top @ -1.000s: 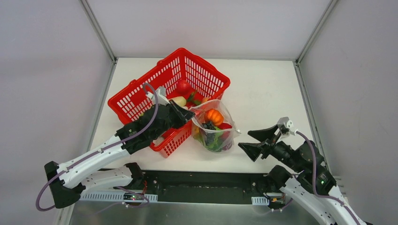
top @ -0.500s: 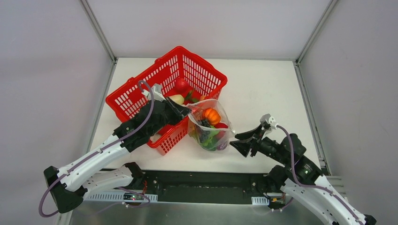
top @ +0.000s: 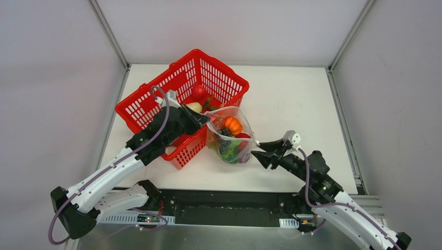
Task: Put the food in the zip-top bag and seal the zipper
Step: Adjust the zipper food storage bag at the center of the board, then zip the zipper food storage bag at the center of the board.
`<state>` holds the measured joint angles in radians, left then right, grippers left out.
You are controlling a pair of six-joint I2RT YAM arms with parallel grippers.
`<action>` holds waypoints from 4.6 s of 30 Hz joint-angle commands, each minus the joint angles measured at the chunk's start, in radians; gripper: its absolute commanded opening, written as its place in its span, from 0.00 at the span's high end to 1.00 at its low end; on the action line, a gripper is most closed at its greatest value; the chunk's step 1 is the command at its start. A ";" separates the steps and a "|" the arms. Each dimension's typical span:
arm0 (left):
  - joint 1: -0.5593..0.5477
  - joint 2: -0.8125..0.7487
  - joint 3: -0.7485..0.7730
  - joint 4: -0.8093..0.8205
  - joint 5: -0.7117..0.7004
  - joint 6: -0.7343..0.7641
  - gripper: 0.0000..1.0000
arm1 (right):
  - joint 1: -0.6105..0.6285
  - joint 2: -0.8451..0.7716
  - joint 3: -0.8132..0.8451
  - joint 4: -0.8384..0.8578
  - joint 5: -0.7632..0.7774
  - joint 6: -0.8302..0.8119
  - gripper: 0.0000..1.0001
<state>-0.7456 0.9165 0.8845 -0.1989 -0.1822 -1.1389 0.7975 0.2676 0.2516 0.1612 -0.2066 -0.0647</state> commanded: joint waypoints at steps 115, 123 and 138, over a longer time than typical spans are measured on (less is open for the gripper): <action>-0.569 0.355 0.381 -0.010 0.320 1.604 0.52 | 0.004 0.072 0.389 -0.383 -0.146 0.062 1.00; -0.571 0.327 0.322 0.094 0.339 1.604 0.65 | 0.004 0.077 0.385 -0.380 -0.146 0.063 1.00; -0.572 0.330 0.331 0.036 0.319 1.603 1.00 | 0.004 0.065 0.380 -0.380 -0.106 0.062 1.00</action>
<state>-1.3098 1.2800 1.2110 -0.1555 0.1513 0.4507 0.8001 0.3496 0.5892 -0.2604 -0.3439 -0.0143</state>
